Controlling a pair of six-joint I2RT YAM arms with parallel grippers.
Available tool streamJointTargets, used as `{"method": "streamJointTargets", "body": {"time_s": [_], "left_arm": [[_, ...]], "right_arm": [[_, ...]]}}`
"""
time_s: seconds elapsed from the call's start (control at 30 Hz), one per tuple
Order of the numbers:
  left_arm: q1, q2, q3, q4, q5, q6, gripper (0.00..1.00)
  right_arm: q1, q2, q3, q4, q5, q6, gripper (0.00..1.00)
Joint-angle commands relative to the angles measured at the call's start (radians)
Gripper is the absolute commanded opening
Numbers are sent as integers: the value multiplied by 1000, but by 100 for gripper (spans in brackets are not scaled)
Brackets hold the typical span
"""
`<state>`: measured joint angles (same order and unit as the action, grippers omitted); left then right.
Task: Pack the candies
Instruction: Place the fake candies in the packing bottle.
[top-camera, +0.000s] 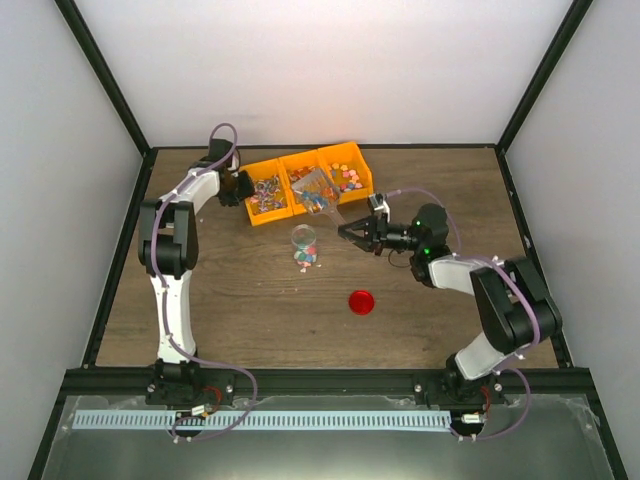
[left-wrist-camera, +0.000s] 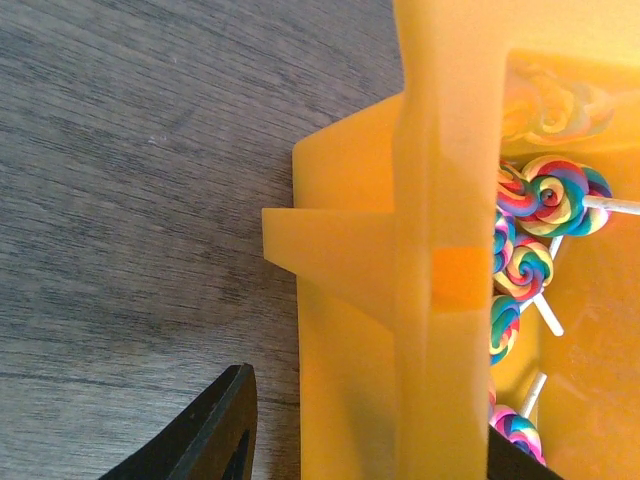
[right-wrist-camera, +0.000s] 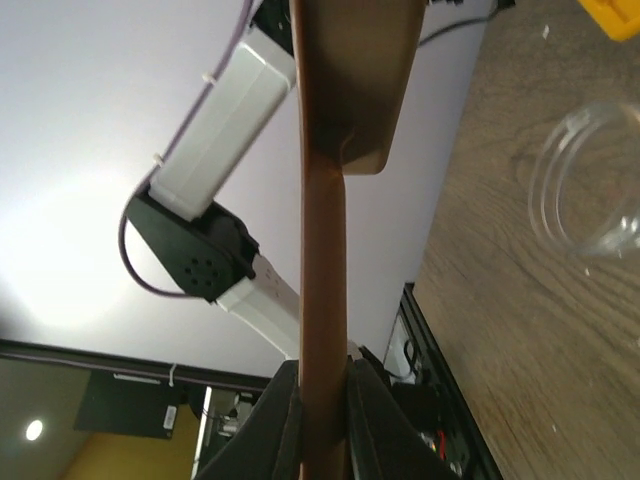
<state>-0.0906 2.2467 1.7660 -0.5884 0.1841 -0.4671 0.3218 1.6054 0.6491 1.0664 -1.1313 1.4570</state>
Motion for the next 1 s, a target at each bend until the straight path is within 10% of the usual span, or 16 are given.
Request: {"method": "streamJointTargets", "body": {"time_s": [0.0, 0.47, 0.97], "left_arm": [[5, -50, -17, -12, -11, -4, 40], [3, -124, -77, 12, -4, -4, 51], [3, -142, -81, 23, 3, 0, 51]], "right_arm": [[-7, -102, -53, -168, -47, -112, 1], [-8, -392, 4, -982, -18, -553, 1], [-6, -457, 164, -1474, 111, -809, 1]]}}
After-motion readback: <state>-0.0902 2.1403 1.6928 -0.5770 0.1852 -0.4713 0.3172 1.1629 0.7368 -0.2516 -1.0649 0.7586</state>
